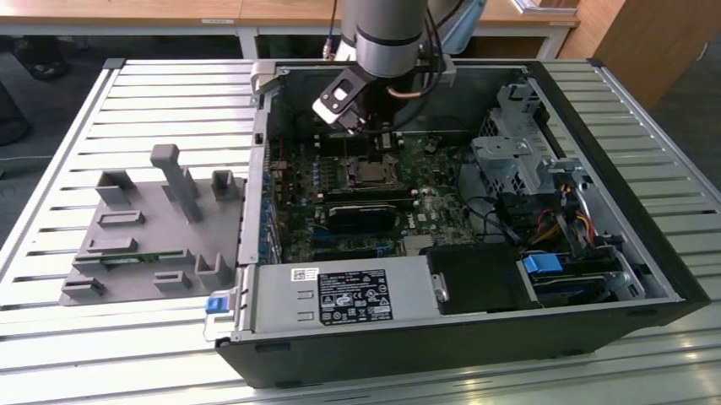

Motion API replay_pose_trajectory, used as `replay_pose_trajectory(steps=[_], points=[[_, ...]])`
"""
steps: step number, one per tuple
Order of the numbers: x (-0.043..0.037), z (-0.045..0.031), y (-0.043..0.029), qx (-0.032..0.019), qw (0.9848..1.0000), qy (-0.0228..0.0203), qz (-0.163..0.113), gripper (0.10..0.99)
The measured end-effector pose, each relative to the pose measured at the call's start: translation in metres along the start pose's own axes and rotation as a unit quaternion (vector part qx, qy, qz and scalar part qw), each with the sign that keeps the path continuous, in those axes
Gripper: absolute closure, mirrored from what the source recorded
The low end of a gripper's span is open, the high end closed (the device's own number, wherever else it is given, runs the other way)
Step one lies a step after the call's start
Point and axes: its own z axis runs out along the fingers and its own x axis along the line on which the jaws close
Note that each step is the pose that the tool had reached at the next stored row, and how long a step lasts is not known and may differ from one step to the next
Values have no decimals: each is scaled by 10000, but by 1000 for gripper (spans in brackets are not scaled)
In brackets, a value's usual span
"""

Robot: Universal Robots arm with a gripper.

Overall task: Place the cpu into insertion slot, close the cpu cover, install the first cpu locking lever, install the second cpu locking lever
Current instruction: 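Close the cpu cover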

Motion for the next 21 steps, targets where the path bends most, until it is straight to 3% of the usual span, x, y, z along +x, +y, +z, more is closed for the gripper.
replay_pose_trajectory(steps=[10,21], points=[[-2,118,-195,-1,10000,8,1,980],[-7,224,-204,0,10000,8,1,980]])
